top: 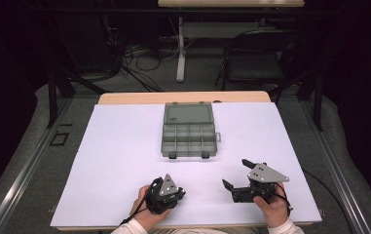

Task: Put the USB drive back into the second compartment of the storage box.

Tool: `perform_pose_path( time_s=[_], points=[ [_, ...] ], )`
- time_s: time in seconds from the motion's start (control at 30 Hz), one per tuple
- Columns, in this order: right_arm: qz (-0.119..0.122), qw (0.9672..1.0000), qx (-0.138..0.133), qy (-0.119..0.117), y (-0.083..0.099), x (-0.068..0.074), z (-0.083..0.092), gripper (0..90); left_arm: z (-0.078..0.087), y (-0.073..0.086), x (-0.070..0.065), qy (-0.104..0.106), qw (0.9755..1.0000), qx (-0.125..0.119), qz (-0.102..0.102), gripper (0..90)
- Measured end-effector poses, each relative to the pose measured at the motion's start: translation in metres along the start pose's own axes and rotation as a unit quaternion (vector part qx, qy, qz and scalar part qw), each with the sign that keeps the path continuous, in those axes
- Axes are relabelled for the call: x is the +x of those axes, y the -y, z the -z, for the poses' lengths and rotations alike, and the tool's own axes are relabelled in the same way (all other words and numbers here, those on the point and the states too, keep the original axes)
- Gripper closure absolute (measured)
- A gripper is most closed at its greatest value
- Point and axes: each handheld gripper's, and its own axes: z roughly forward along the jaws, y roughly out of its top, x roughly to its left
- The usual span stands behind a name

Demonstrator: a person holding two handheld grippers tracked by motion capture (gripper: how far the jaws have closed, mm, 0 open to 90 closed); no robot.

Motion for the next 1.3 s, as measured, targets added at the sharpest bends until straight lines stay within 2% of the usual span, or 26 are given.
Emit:
perform_pose_path(
  time_s=[0.33,0.77,1.07,1.1,1.3],
  points=[
    [0.004,1.0000,0.001,-0.001,0.000,0.001,-0.001,5.9,0.000,0.000,0.001,0.002,1.0000,-0.001,-0.001,79.0],
    [0.005,1.0000,0.001,0.003,0.001,0.000,0.001,5.9,0.001,-0.002,0.005,0.011,0.9999,0.003,0.008,79.0],
    [-0.004,1.0000,-0.002,0.008,0.002,-0.003,0.004,5.9,0.006,-0.007,0.014,0.018,0.9995,-0.008,0.023,79.0],
    [-0.005,1.0000,-0.001,0.006,0.002,-0.004,0.003,5.9,0.008,-0.008,0.016,0.022,0.9993,-0.009,0.029,79.1],
    [-0.002,1.0000,0.000,0.004,0.002,-0.003,0.002,6.0,0.017,-0.015,0.022,0.018,0.9989,-0.019,0.039,79.1]
  ],
)
